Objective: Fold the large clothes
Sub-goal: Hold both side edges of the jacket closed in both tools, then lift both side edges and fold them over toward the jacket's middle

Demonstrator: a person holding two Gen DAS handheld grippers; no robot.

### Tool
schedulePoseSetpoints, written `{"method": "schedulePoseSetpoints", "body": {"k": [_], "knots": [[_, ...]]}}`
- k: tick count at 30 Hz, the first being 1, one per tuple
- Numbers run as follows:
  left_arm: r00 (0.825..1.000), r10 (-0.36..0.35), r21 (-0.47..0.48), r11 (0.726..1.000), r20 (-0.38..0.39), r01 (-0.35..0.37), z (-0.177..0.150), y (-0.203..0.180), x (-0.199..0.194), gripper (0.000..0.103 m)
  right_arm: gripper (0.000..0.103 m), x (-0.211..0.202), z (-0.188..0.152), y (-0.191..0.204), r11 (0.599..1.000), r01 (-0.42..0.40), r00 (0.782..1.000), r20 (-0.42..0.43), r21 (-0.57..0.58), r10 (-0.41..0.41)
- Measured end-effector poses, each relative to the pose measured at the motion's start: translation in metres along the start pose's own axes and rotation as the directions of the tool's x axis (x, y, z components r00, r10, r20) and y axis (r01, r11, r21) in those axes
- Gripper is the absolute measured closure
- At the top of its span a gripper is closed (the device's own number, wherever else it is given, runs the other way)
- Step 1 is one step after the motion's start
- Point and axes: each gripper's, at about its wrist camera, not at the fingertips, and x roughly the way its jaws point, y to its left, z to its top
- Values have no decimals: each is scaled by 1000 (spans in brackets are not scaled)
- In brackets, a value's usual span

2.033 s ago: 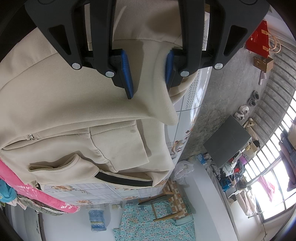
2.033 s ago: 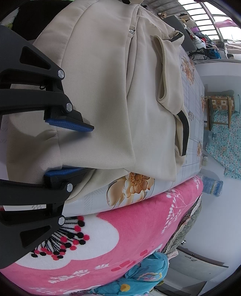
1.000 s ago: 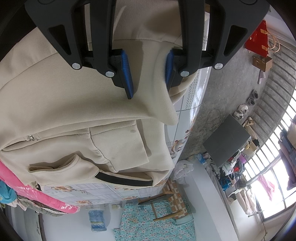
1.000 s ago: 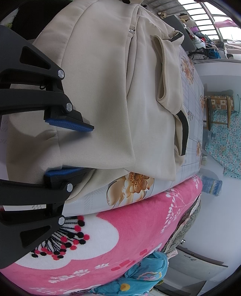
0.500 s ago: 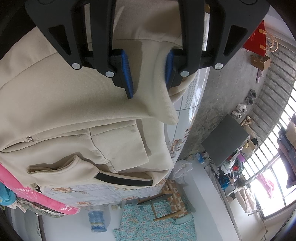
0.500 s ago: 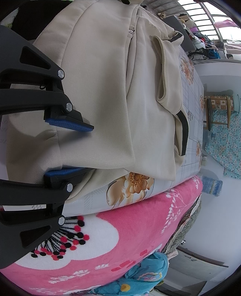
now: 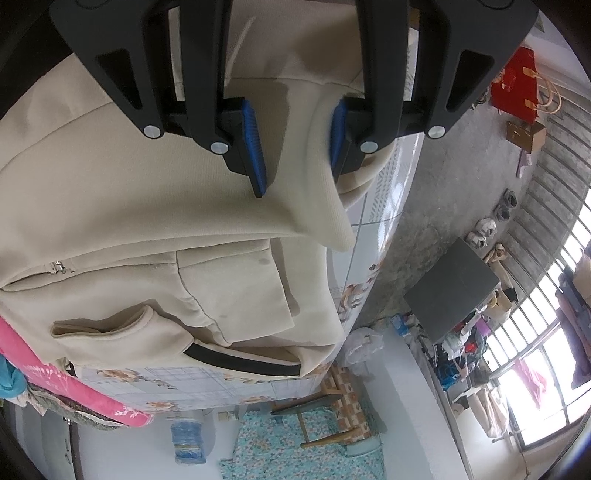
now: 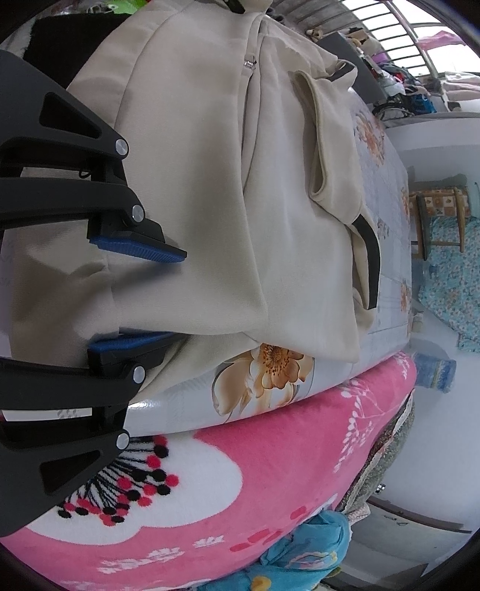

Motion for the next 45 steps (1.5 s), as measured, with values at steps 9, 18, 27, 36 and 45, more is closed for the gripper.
{"method": "schedulePoseSetpoints", "body": {"k": [9,18,27,36,45], "knots": [[999,-33,-23,999,0,33,0,4,1,73,81,-3,3,15,993,102,995,-4,-64,-102],[999,-42,-23,999,14,42,-1,2,1,75,92,-15,7,27,979,179,984,21,-96,-177],[998,-46,-29,998,52,47,-3,8,-1,94,93,-45,2,38,963,248,966,98,-101,-238],[967,-124,-90,985,223,147,-15,34,-53,98,94,-88,-13,42,958,280,939,226,-62,-260],[885,-147,-90,974,442,206,20,56,-128,98,94,-141,15,35,965,261,870,432,3,-237]]}}
